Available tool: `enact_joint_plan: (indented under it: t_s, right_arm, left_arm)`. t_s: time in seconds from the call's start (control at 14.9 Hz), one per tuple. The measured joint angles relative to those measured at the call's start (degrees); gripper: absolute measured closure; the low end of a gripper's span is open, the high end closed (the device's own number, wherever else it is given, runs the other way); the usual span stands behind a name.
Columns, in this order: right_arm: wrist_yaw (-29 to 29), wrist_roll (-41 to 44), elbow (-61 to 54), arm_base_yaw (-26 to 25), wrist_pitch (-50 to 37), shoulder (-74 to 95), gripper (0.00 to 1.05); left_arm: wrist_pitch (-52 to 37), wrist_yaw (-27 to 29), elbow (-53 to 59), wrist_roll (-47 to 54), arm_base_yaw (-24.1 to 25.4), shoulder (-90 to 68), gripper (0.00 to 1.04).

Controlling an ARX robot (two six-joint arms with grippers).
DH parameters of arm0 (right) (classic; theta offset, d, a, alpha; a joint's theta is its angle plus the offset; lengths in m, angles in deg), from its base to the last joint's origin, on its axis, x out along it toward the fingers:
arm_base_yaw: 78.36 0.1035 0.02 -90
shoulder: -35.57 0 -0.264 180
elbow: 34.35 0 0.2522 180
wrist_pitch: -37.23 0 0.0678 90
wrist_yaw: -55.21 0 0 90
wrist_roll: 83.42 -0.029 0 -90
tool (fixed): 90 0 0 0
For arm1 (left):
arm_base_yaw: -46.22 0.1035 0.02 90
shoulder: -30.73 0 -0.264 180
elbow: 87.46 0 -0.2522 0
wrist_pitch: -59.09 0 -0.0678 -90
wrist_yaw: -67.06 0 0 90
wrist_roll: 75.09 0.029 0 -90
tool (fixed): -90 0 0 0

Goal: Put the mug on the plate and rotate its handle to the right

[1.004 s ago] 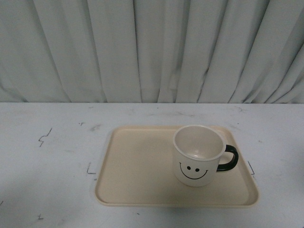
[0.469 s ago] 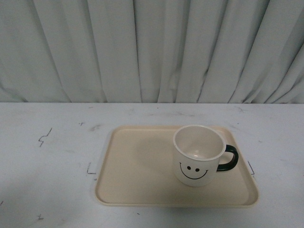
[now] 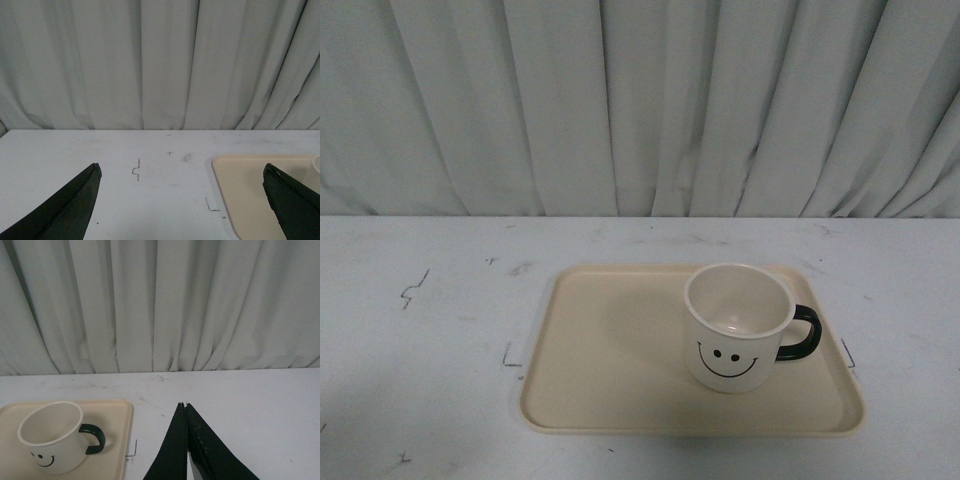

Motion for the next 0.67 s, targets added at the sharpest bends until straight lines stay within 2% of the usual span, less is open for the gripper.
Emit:
enact_joint_plan:
  t_s: [0.67]
  right_arm:
    - [0.02, 0.0, -0.02, 0.0, 14.64, -14.99, 1.03]
  left_arm:
    - [0.0, 0.0, 0.0, 0.0, 0.0, 0.0, 0.07]
